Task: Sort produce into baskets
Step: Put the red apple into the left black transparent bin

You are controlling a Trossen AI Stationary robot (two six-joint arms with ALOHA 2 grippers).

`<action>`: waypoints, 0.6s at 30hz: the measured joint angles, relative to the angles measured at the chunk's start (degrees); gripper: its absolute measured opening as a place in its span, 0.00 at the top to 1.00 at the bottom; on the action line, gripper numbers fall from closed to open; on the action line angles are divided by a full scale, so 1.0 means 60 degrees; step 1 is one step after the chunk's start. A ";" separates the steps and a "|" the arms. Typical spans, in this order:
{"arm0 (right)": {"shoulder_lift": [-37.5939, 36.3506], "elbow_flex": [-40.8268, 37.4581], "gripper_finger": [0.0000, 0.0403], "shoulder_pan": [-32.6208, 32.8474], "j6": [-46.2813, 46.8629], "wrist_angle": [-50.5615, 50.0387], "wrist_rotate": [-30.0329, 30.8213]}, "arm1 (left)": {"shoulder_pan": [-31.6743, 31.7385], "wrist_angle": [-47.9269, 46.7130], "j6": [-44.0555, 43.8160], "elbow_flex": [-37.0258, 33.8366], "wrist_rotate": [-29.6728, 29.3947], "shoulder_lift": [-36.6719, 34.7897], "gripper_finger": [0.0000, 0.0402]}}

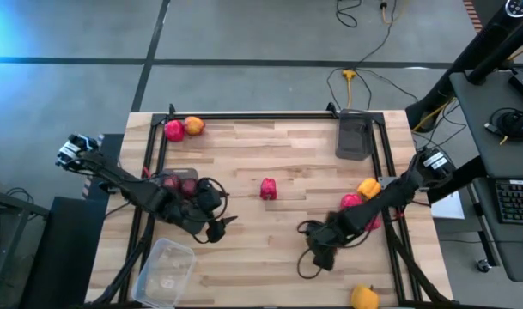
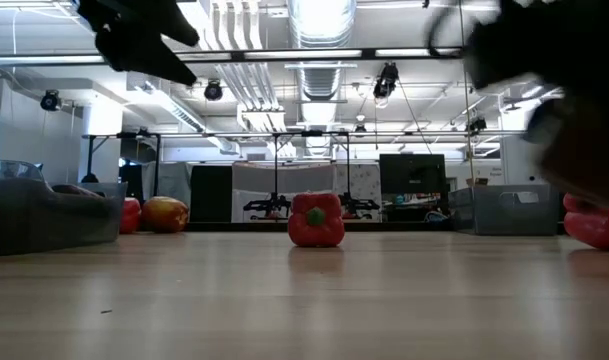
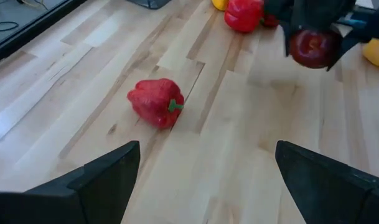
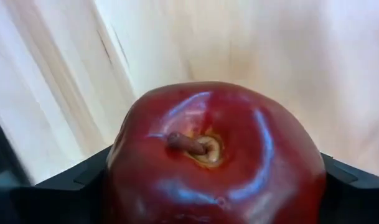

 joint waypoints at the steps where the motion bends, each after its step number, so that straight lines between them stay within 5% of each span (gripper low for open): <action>1: 0.0000 0.0228 0.20 -0.0122 -0.0656 0.0125 0.0532 | -0.0037 -0.0140 -0.0022 -0.0001 -0.0003 -0.0177 0.11; 6: 0.0000 0.0650 0.19 -0.0540 -0.4436 0.1880 0.2378 | -0.0107 -0.1281 -0.0661 -0.0005 0.0158 -0.1295 0.11; 10: 0.0178 0.0016 0.18 -0.0930 -0.6419 0.4557 0.2320 | -0.0337 -0.1578 -0.0792 -0.0005 0.1082 -0.2008 0.11; 18: 0.1997 -0.0365 0.17 -0.1902 -0.7812 0.8676 0.1770 | -0.0611 -0.3119 -0.1986 -0.0001 0.1833 -0.2962 0.11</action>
